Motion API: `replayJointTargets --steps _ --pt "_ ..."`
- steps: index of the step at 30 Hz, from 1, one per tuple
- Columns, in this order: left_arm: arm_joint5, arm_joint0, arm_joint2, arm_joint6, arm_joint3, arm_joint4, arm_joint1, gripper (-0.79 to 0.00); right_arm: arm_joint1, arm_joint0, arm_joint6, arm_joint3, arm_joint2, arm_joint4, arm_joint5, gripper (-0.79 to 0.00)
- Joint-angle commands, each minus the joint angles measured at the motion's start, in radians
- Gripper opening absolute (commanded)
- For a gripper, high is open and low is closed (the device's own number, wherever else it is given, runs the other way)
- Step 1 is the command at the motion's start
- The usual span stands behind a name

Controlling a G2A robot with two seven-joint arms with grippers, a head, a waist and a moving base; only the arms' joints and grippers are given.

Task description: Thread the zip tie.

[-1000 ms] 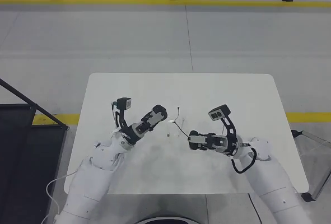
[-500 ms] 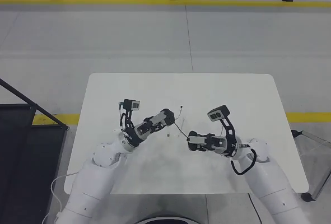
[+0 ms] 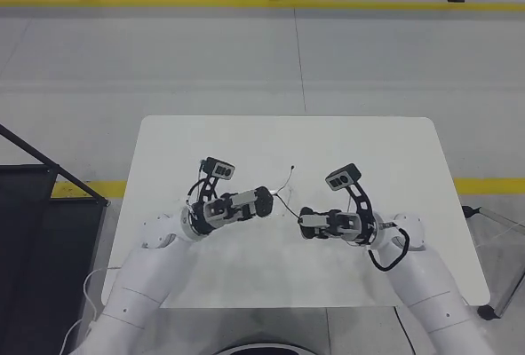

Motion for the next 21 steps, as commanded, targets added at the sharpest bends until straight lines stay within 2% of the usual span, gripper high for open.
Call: replayJointTargets --steps 1,3,15,19,21 --pt "0.01 -0.001 0.003 -0.009 -0.004 -0.017 -0.001 -0.397 -0.002 0.001 0.001 0.004 0.001 -0.003 0.001 -0.785" --pt "0.008 -0.002 0.006 -0.008 -0.005 -0.019 -0.002 -0.431 -0.004 0.003 0.002 0.006 0.0 -0.008 0.002 -0.785" --pt "-0.008 -0.02 0.033 0.008 0.021 -0.029 -0.013 -0.489 -0.014 0.008 0.007 0.017 0.001 -0.016 0.007 -0.785" --pt "-0.007 -0.023 0.036 0.007 0.022 -0.027 -0.014 -0.548 -0.017 0.008 0.009 0.019 0.004 -0.017 0.009 -0.785" --pt "-0.005 -0.023 0.036 0.006 0.023 -0.027 -0.014 -0.551 -0.018 0.007 0.01 0.02 0.005 -0.016 0.01 -0.785"
